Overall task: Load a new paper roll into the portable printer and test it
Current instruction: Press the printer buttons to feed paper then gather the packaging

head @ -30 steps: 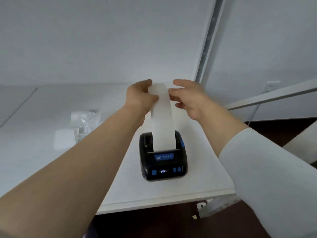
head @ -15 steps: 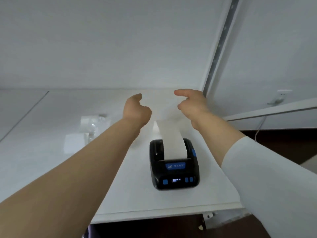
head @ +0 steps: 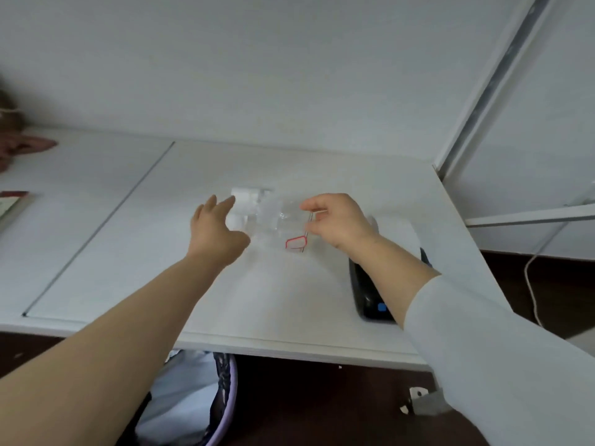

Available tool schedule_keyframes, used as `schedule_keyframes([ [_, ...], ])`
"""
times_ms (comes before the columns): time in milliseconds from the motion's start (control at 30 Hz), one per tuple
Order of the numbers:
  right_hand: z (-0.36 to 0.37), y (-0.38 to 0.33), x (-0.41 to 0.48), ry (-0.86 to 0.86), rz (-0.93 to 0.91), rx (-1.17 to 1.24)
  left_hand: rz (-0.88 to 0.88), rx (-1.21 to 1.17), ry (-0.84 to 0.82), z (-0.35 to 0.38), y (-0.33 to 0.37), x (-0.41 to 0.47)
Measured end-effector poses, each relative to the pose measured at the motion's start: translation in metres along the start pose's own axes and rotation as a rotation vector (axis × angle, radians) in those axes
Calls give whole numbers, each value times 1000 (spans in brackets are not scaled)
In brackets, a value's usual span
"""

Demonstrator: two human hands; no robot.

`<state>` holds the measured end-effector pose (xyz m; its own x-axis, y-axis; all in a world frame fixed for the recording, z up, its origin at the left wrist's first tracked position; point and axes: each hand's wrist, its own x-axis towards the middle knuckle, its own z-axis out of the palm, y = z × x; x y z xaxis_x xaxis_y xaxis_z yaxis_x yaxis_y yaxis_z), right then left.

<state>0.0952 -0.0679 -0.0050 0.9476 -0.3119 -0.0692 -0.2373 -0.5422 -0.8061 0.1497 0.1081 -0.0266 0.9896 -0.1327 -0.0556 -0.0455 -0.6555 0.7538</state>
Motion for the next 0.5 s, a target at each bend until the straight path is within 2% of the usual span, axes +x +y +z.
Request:
schedule_keyframes([
  [100, 19, 3, 6, -105, 15, -211, 5, 210, -157, 2, -7, 5],
  [167, 30, 6, 10, -114, 68, -233, 15, 284, -212, 3, -12, 12],
  [333, 47, 13, 23, 126, 318, 107, 75, 456, -264, 7, -33, 29],
  [400, 54, 17, 27, 186, 409, 190, 98, 529, -237, 7, -38, 29],
  [500, 57, 15, 27, 265, 451, 455, 130, 567, -154, 5, -39, 26],
])
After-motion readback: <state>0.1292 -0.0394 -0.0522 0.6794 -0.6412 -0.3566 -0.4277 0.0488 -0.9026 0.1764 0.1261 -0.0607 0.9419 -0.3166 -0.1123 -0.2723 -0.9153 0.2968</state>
